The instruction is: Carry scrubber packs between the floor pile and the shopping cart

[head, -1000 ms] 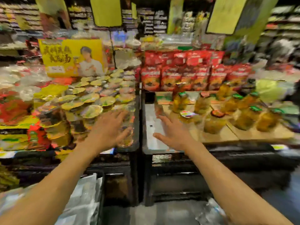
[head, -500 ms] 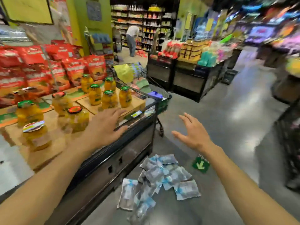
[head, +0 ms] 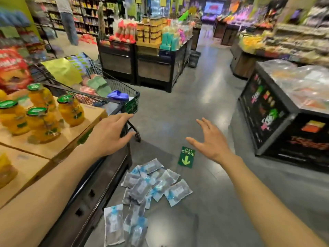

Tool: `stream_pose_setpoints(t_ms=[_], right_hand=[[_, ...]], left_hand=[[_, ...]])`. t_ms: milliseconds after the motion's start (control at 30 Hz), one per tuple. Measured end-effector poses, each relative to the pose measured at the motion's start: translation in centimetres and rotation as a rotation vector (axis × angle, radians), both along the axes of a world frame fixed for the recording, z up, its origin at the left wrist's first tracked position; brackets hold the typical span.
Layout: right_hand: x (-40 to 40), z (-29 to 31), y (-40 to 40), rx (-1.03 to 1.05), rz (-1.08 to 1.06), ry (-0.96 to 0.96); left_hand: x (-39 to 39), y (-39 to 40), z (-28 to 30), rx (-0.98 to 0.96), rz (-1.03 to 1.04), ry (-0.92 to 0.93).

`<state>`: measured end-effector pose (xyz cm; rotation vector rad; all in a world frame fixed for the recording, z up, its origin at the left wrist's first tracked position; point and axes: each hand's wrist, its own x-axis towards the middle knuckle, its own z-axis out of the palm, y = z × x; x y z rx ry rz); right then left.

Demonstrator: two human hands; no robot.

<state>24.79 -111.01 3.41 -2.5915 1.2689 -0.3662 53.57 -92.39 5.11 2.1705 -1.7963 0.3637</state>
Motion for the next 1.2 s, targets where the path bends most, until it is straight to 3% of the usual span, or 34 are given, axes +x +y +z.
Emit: stream_pose_setpoints(t_ms=[200, 400, 533, 800, 933, 1067, 1200], right_hand=[[5.4, -1.3, -3.6, -0.012, -0.022, 0.026], [9.6, -8.9, -7.8, -0.058, 0.031, 0.102], [11.6, -21.1, -10.1, -0.068, 0.062, 0.075], [12.7, -58.8, -10.3, -0.041, 0.071, -0.028], [12.3, -72.8, -10.2, -0.011, 0.076, -0.102], [12.2, -80.5, -9.9, -0.03, 0.132, -0.07], [12.3, -82.8, -9.8, -0.045, 0.164, 0.012]], left_hand=[[5.3, -6.1, -1.9, -0.023, -0.042, 0.113], [7.8, -11.2, -11.1, -0.056, -0.083, 0.161], [8.8, -13.6, -24.1, -0.055, -0.076, 0.189], [10.1, -13.8, -61.1, 0.093, 0.006, 0.275], [11.1, -12.3, -75.9, 0.159, 0.017, 0.272], [10.9, -11.4, -84.4, 0.18, 0.025, 0.263], [10.5, -11.1, -86.4, 0.167, 0.048, 0.311]])
